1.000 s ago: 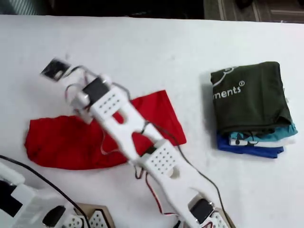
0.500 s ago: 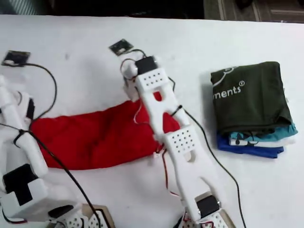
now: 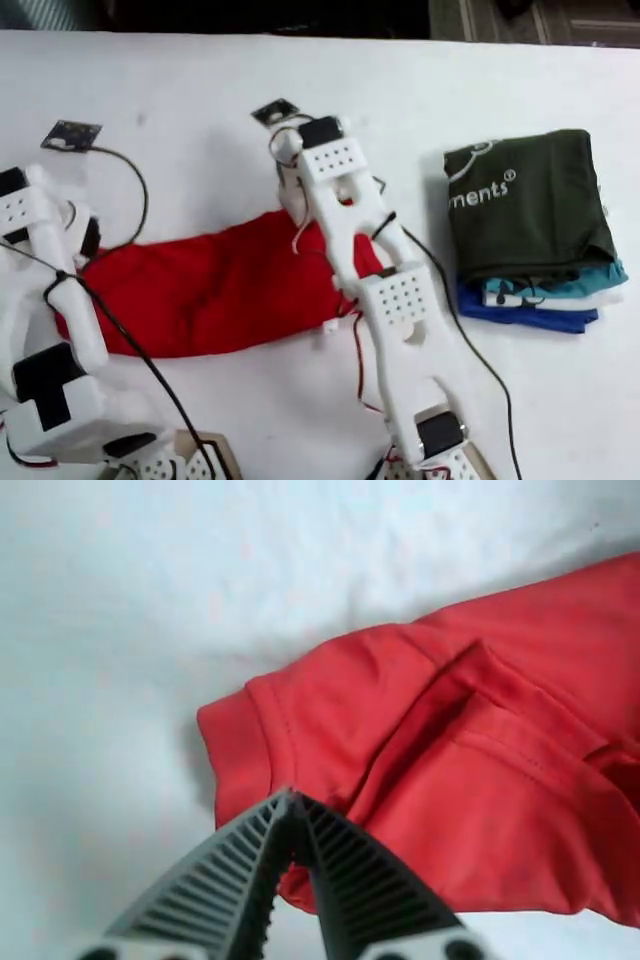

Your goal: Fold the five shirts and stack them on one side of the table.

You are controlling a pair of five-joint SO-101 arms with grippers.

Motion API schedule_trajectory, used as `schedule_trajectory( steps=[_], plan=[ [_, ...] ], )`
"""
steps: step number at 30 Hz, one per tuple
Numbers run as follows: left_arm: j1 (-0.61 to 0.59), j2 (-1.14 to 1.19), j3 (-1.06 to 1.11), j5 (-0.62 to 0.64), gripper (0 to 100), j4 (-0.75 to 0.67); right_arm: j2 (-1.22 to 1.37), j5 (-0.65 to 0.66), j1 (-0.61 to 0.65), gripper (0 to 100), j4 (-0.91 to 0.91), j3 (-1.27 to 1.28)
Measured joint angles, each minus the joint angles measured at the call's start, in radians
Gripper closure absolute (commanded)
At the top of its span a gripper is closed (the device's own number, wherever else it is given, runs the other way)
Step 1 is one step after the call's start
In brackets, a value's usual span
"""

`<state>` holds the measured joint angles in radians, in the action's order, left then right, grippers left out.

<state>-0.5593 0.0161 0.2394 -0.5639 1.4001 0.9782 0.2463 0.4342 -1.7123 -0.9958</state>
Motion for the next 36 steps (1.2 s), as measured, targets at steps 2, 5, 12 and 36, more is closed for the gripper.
schedule_trajectory(
  steps=[2, 5, 12, 36],
  plan=[
    [0.000, 0.044, 0.000, 0.000, 97, 0.000, -0.003, 0.000, 0.000, 77.6, 0.000, 0.029],
    [0.000, 0.138, -0.021, 0.000, 97, 0.000, -0.003, 0.000, -0.012, 77.6, 0.002, 0.035],
    [-0.055, 0.330, -0.169, 0.000, 98, 0.000, 0.014, 0.002, -0.095, 77.6, 0.044, 0.035],
    [-0.101, 0.192, -0.502, 0.000, 98, 0.299, -0.275, 0.002, -0.040, 80.3, -0.005, 0.078]
  ],
)
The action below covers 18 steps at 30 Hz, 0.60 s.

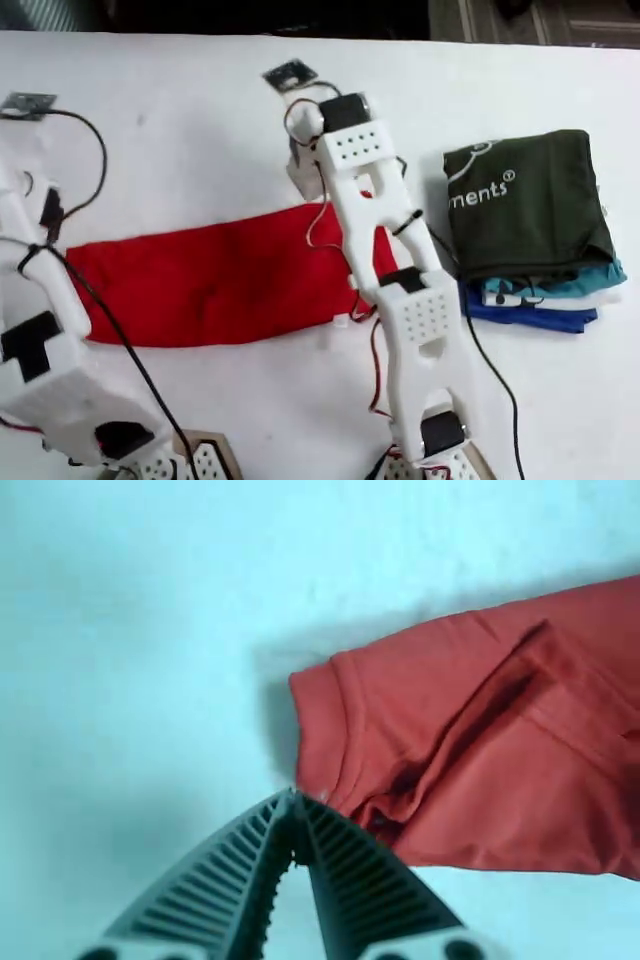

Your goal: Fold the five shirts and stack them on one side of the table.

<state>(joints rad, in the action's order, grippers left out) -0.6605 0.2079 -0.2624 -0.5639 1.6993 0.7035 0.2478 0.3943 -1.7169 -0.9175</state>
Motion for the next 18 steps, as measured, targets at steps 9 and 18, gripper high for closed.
schedule_trajectory(
  steps=[9, 18],
  plan=[
    [-0.227, -0.130, 0.000, 0.000, 98, 0.037, -0.354, 0.000, -0.002, 72.8, 0.000, 0.519],
    [-0.376, -0.267, 0.000, -0.081, 98, 0.075, -0.519, 0.000, -0.106, 72.0, 0.000, 0.735]
  ],
)
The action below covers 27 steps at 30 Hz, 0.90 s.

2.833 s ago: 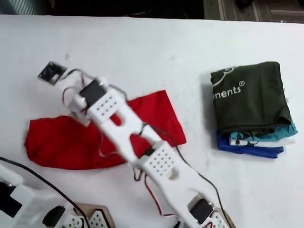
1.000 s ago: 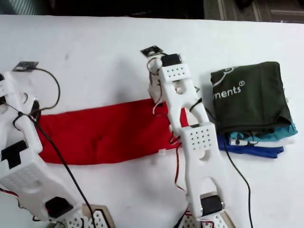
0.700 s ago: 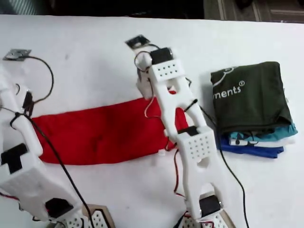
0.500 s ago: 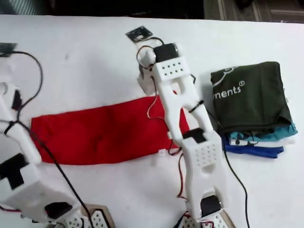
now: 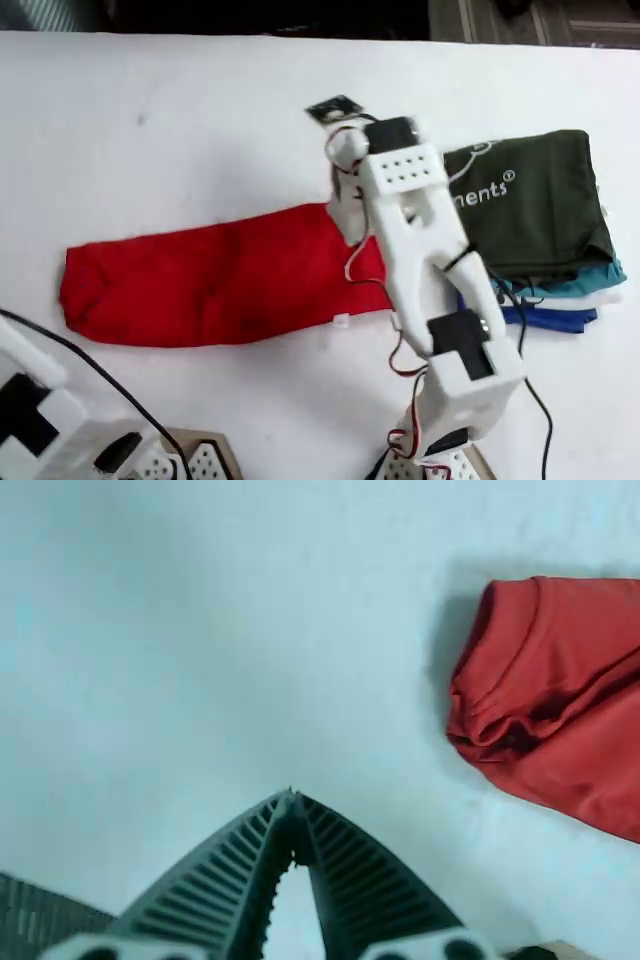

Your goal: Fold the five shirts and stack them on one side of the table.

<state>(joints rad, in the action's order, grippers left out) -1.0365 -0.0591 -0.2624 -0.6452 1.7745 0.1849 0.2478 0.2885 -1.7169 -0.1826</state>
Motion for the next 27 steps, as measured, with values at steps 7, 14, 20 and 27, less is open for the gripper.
schedule_trajectory(
  steps=[7, 14, 20, 27],
  plan=[
    [-0.020, -0.137, 0.103, -0.025, 98, 0.000, 0.021, -0.002, -0.041, 72.0, 0.160, 0.120],
    [-0.020, -0.275, 0.172, -0.025, 98, 0.000, 0.189, -0.084, -0.005, 72.0, 0.288, 0.138],
    [-0.020, -0.347, 0.176, -0.028, 98, 0.000, 0.316, -0.094, 0.008, 72.3, 0.362, 0.138],
    [-0.020, -0.410, 0.235, -0.028, 98, 0.000, 0.348, -0.094, 0.025, 93.3, 0.367, 0.126]
  ],
)
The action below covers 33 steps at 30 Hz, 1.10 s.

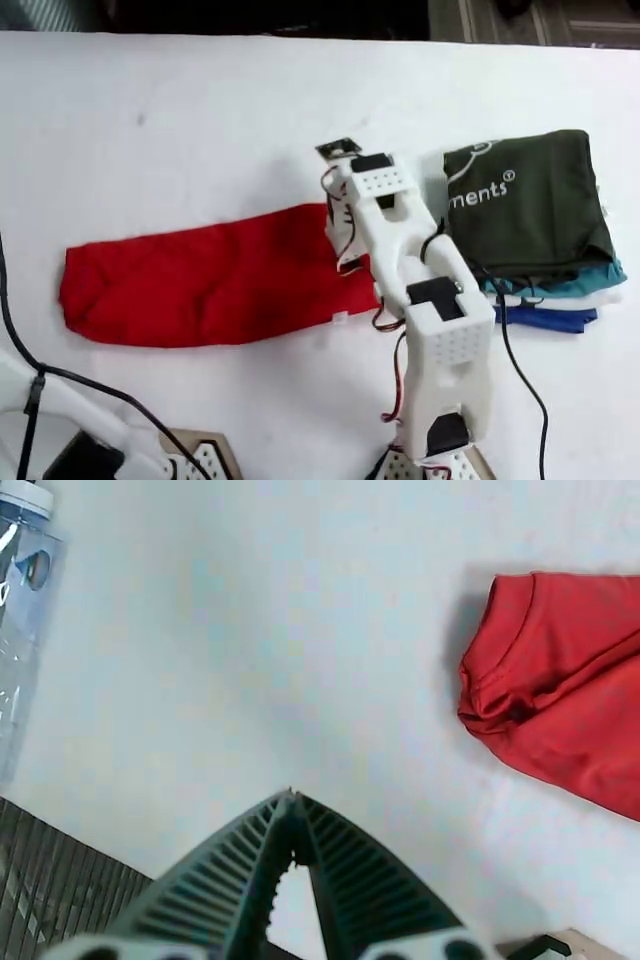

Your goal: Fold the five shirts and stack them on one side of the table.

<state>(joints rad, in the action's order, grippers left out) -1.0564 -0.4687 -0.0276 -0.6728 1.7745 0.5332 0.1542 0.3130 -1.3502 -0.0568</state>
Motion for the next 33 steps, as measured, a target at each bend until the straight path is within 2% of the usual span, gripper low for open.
schedule_trajectory(
  steps=[1, 5, 10, 19, 23, 27, 33],
  plan=[
    [0.000, -0.011, 0.009, 0.000, 98, 0.000, 0.000, 0.000, 0.000, 97.7, 0.000, -0.003],
    [0.000, -0.057, 0.046, 0.000, 98, 0.000, 0.002, 0.012, -0.020, 98.1, -0.003, -0.005],
    [-0.002, -0.112, 0.061, 0.000, 98, 0.000, 0.000, 0.120, -0.057, 97.9, -0.097, -0.005],
    [0.000, -0.196, 0.061, 0.000, 98, 0.000, -0.155, 0.385, -0.270, 98.0, -0.152, -0.025],
    [0.000, -0.235, 0.061, 0.000, 98, 0.000, -0.244, 0.480, -0.307, 98.0, -0.222, -0.051],
    [0.000, -0.270, 0.061, 0.000, 98, 0.000, -0.354, 0.522, -0.209, 98.0, -0.341, -0.061],
    [0.000, -0.311, 0.061, 0.000, 98, 0.000, -0.545, 0.466, 0.006, 98.0, -0.362, -0.023]
  ],
)
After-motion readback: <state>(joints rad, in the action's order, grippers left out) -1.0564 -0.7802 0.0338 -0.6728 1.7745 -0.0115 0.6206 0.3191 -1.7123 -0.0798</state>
